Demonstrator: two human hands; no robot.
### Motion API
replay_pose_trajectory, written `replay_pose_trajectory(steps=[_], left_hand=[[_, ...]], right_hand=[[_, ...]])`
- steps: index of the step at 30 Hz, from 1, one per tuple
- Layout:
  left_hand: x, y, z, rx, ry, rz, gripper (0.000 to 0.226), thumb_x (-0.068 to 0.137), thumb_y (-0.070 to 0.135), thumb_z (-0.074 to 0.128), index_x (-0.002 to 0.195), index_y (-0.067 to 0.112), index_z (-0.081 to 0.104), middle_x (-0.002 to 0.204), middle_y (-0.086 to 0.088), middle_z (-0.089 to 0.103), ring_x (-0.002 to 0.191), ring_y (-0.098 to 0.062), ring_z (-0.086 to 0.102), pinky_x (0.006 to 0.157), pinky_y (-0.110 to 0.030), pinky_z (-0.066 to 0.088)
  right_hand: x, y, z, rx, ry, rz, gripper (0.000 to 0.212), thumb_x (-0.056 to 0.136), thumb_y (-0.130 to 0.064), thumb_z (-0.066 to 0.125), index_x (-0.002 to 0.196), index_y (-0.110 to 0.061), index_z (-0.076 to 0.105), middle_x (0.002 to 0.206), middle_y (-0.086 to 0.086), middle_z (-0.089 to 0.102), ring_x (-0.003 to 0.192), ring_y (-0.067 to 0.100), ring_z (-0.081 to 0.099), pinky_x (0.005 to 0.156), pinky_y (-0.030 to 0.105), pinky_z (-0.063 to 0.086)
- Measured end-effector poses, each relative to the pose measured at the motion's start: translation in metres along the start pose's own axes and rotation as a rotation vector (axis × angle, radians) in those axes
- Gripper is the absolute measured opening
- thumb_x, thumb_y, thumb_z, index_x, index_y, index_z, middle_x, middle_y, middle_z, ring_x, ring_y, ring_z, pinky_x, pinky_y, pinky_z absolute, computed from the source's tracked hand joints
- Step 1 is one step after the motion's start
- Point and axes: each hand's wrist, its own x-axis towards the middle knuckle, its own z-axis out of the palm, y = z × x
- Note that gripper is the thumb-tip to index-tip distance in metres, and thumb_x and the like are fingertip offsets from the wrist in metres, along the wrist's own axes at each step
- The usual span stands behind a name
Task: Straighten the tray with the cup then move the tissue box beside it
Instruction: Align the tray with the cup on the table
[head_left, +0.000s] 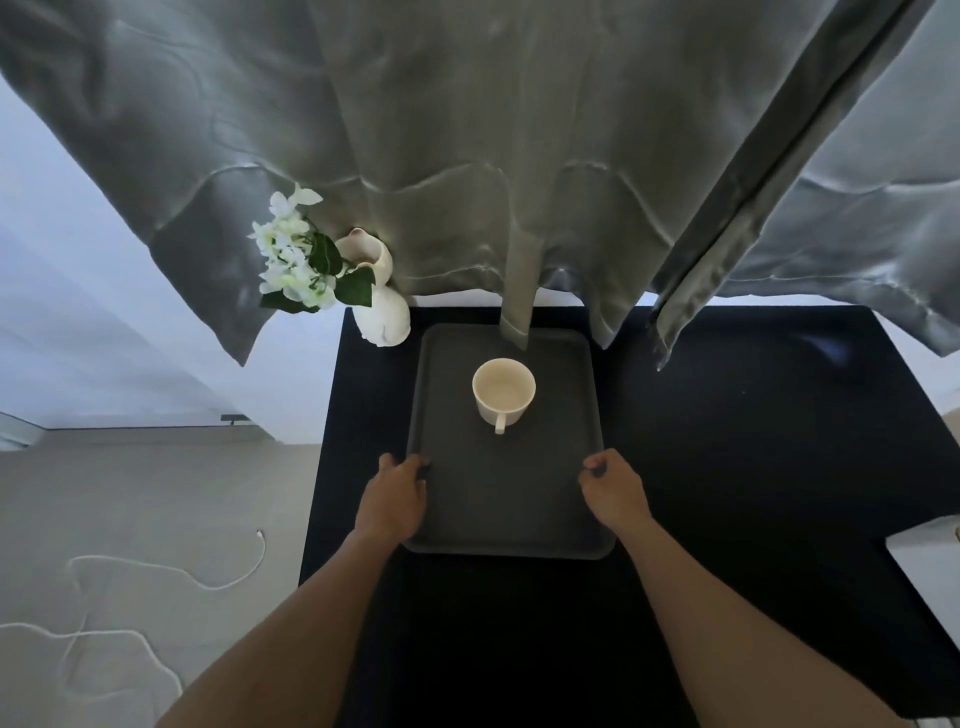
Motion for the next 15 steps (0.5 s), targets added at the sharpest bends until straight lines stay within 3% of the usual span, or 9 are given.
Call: replay_pose_trajectory(steps=[7, 15], left_hand=[[0.017, 0.004, -0.004, -0.023, 0.004, 0.017, 0.037, 0.101, 0.021, 0.045, 0.137, 0.018, 0.052, 0.131, -0.015, 0.044, 0.107, -0.037, 0.06, 0.096, -0.044, 0.052], [0.032, 0.006, -0.008, -0.022, 0.035, 0.018, 0.037, 0.1, 0.02, 0.045, 0.136, 0.018, 0.054, 0.129, -0.015, 0.046, 0.104, -0.038, 0.061, 0.093, -0.043, 0.05]], right_hand=[[0.02, -0.019, -0.004, 0.053, 0.011, 0.001, 0.015, 0.093, -0.019, 0.05, 0.106, -0.015, 0.055, 0.104, 0.004, 0.056, 0.093, 0.019, 0.053, 0.079, 0.033, 0.04], [0.037, -0.034, -0.004, 0.032, -0.026, 0.016, 0.021, 0.094, -0.024, 0.051, 0.112, -0.015, 0.058, 0.108, 0.005, 0.059, 0.096, 0.02, 0.056, 0.084, 0.035, 0.044]])
